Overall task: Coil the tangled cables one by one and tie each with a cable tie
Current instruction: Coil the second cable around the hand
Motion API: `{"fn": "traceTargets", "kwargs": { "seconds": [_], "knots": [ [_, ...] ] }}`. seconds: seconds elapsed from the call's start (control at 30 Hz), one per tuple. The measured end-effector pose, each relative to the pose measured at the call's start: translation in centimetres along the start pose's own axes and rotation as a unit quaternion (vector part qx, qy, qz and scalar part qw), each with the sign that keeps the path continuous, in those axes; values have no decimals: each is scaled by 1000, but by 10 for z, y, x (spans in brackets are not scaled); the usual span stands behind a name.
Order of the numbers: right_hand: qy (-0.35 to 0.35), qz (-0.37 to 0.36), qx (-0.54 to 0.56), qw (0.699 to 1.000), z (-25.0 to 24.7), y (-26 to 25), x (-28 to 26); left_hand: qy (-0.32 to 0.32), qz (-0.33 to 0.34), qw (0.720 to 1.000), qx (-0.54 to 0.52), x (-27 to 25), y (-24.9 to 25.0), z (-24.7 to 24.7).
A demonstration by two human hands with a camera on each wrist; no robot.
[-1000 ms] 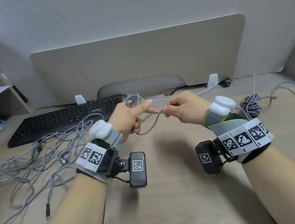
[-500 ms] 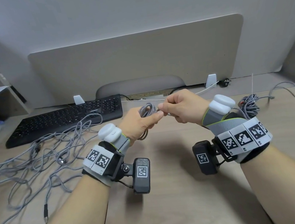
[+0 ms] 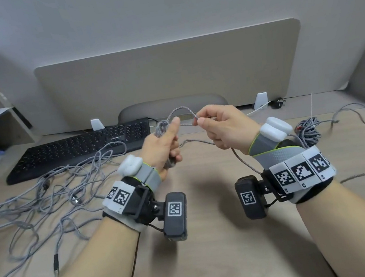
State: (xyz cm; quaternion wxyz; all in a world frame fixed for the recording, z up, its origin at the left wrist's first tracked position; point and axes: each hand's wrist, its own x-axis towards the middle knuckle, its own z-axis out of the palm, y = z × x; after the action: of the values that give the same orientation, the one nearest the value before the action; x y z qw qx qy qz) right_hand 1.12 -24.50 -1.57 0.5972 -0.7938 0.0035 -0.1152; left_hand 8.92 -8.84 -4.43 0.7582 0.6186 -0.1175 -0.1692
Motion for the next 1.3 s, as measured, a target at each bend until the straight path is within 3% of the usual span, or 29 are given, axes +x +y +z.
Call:
{"fn": "traceTargets", "kwargs": {
  "seconds": [0.2,0.47,0.6,0.8,0.9,1.07,1.17,1.3],
  "knots": [
    [-45,-2,-18,999,5,-3,-3,-35,-48,997,-47,-3,0,6],
    [-110,-19,-140,984,21,-4,-9,-71,-14,994,-84,-5,6,8],
    [-98,-9,-169,981,26,-2,-10,-9,29,998,-51,-3,6,9],
    [-93,27,-91,991,25,2,-7,54,44,971,-228,9,28,-16],
    [-89,40,-54,994,20,4,-5,54,28,965,-254,14,39,-34],
    [-82,68,-78,991,9,9,-2,20,39,985,-166,12,46,-46],
    [-60,77,-92,991,3,13,1,-14,43,998,-39,5,41,-35],
    [-32,73,-71,994,2,14,3,-90,22,990,109,-7,31,-16]
  ]
}}
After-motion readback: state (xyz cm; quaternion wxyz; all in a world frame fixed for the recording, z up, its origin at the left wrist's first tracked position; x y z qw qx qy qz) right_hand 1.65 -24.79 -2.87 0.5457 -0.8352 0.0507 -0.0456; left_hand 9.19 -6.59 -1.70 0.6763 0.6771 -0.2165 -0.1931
